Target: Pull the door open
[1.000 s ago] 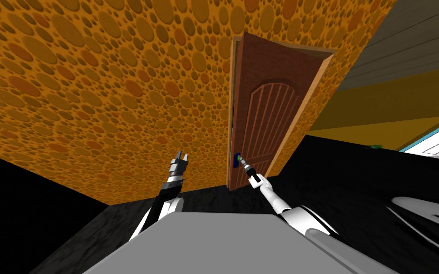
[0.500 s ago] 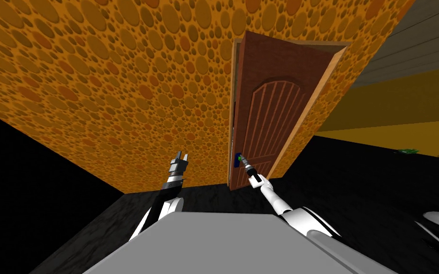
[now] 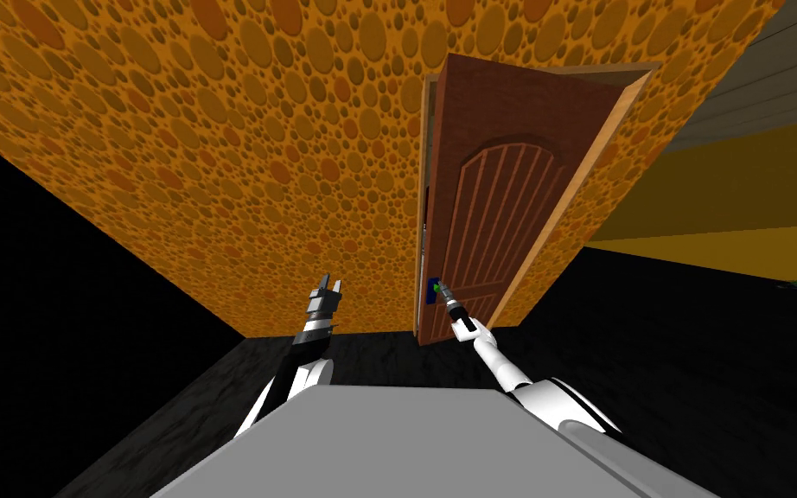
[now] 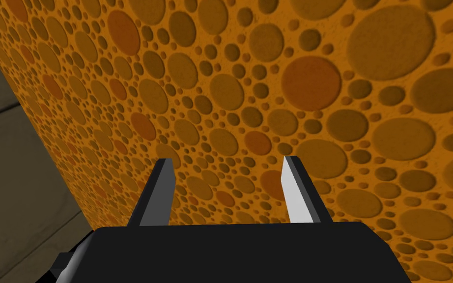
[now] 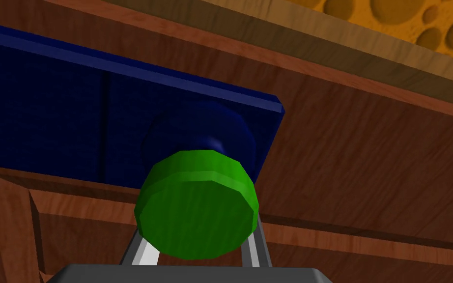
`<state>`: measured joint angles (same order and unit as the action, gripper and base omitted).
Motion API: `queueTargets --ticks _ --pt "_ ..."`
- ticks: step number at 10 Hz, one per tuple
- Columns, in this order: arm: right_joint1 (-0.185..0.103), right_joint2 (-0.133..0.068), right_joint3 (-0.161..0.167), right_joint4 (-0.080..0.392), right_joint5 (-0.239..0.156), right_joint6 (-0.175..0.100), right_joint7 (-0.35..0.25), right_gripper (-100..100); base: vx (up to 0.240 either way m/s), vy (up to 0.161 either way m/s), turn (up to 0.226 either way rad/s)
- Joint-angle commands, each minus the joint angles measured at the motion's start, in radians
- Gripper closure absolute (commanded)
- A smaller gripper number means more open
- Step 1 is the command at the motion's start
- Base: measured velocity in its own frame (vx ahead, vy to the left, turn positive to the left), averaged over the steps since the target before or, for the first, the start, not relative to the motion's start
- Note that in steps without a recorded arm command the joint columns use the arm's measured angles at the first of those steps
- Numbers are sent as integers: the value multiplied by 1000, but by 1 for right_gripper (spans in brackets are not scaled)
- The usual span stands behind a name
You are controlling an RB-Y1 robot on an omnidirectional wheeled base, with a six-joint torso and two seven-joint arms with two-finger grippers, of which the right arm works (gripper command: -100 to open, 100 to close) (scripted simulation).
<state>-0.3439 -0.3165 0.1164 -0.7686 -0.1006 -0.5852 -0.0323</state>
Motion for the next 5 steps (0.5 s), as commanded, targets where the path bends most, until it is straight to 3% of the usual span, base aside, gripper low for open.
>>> queueTargets --ticks 1,2,4,5 --pt "-2 9 4 -13 -41 3 -50 100 -67 -55 140" --pt "-2 9 4 -13 -41 3 -59 100 -50 -47 61" --pt "3 9 0 -19 -96 13 -120 100 -62 -48 128" --pt "3 9 0 -19 -96 13 -130 100 -49 -35 82"
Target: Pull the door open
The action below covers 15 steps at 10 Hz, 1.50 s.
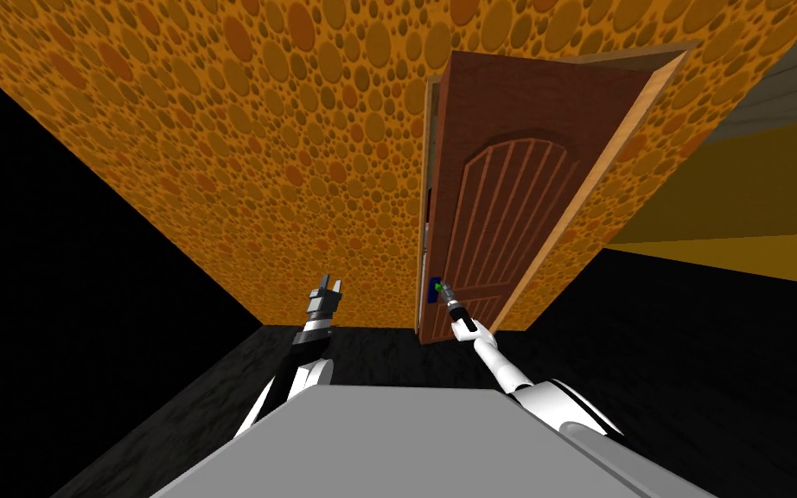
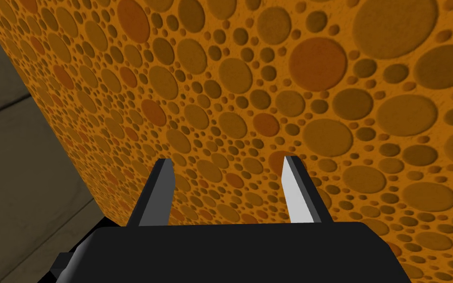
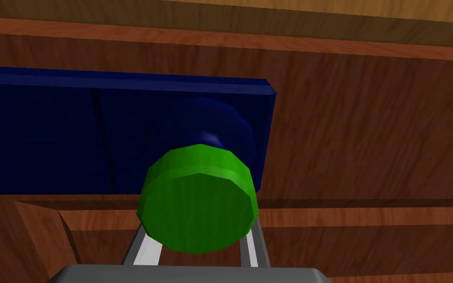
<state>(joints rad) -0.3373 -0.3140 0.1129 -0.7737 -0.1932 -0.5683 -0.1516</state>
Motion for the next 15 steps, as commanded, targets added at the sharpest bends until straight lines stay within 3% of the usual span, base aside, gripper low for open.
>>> queueTargets --ticks 1,2,3,5,6,8,9,11,12,14,15 --pt "-2 7 2 -17 -32 0 -46 100 -47 -40 105" --pt "0 7 0 -20 -60 5 -73 100 -60 -53 165" --pt "0 7 0 -20 -60 5 -82 100 -48 -45 85" --pt "5 8 -4 -27 -115 14 -146 100 -64 -45 130" --pt "5 8 -4 -27 -115 14 -153 100 -59 -39 70" --pt "9 9 -7 -33 -169 23 -215 100 -54 -51 121" --pt "9 9 -7 -33 -169 23 -224 100 -48 -42 76" --pt "13 9 -10 -39 -224 32 -284 100 -59 -37 128" --pt "13 9 -10 -39 -224 32 -296 100 -46 -36 53" --pt "17 10 -14 -45 -275 40 -355 100 -63 -51 145" --pt "17 10 -14 -45 -275 40 -366 100 -50 -44 78"
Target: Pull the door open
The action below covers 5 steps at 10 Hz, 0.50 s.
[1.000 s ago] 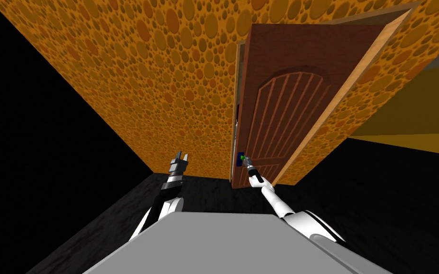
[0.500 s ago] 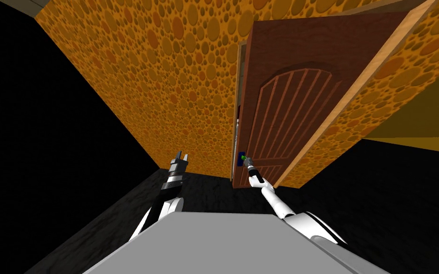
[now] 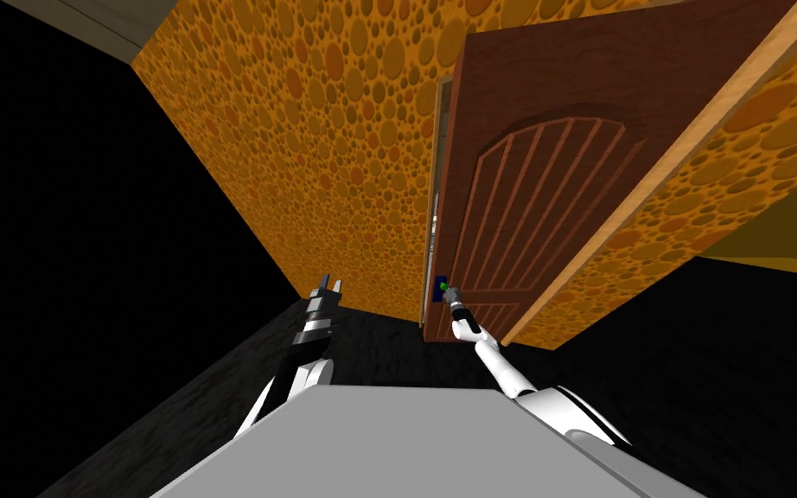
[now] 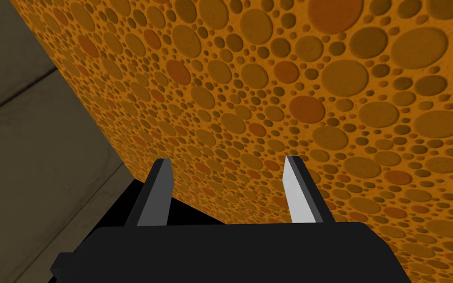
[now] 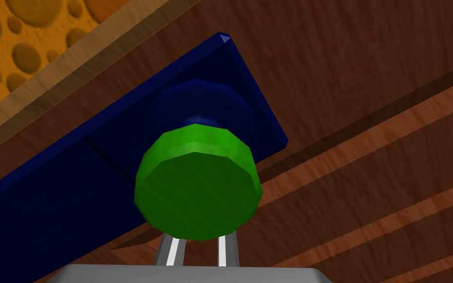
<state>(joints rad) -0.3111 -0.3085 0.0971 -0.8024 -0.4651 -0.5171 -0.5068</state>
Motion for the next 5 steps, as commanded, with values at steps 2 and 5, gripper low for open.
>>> queueTargets --ticks 2,5 --pt "-6 5 -1 -22 -54 -2 -76 100 -46 -42 139" --pt "-2 6 -4 -28 -101 5 -144 100 -47 -44 116"
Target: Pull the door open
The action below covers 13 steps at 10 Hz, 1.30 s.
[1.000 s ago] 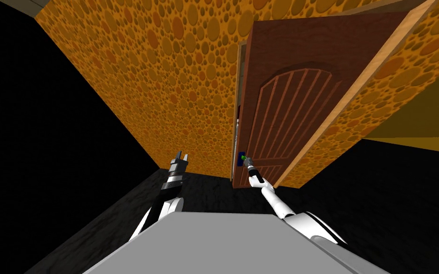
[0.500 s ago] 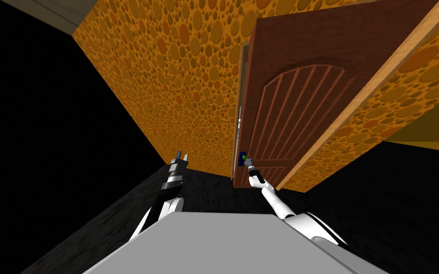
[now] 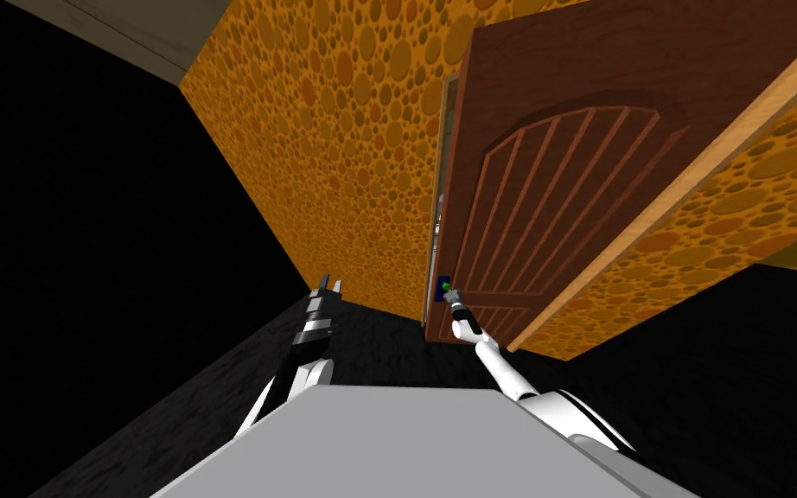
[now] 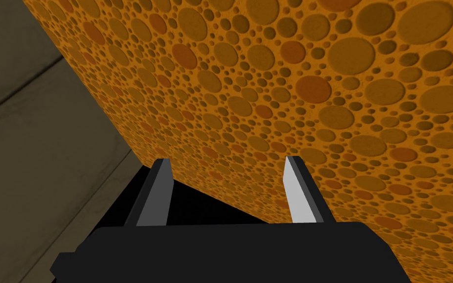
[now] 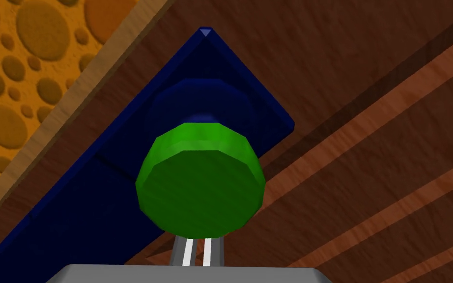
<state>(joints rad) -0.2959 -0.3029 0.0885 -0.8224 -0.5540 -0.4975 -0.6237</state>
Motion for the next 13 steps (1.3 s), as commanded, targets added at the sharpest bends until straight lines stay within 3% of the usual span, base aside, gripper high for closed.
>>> queueTargets --ticks 1,2,13 --pt "-17 0 4 -8 -12 -14 -36 100 -49 -34 74" --pt "-4 9 12 1 -31 0 -54 -100 -62 -30 8" --pt "12 96 69 -99 -228 39 -296 -100 -109 -47 27"
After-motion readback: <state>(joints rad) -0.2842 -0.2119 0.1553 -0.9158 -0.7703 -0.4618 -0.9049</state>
